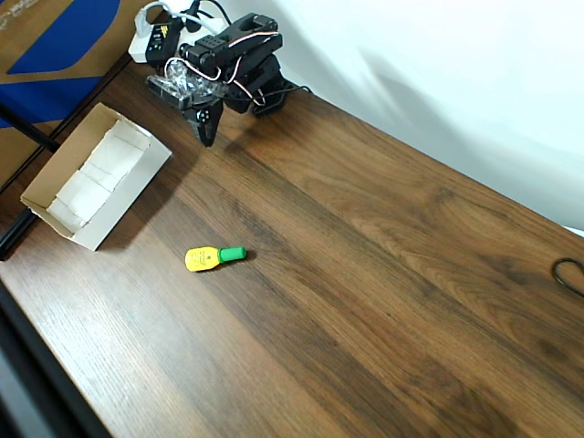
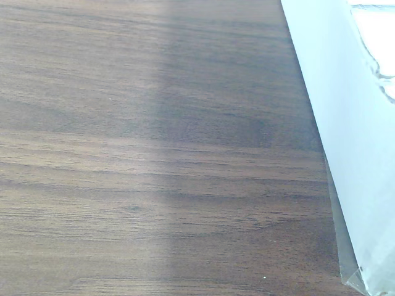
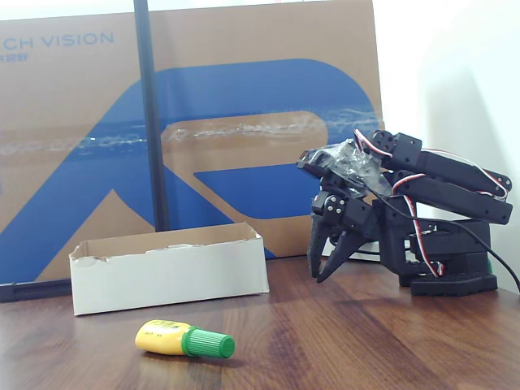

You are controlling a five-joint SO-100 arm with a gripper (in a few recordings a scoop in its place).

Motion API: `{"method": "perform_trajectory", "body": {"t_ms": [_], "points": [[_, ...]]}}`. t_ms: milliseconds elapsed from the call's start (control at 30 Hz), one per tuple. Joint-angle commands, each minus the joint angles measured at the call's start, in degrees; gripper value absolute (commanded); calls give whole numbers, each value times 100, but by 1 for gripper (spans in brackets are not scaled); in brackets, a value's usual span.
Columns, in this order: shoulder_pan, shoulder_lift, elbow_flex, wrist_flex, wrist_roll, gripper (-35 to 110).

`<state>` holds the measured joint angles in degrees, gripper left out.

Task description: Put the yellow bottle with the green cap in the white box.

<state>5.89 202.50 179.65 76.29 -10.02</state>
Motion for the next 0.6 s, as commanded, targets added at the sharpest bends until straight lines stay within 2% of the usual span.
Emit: {"method": "perform_trajectory", "body": {"t_ms": [0,567], "points": [[79,211,-97,299,448,0],[88,202,-97,299,536,0]]}}
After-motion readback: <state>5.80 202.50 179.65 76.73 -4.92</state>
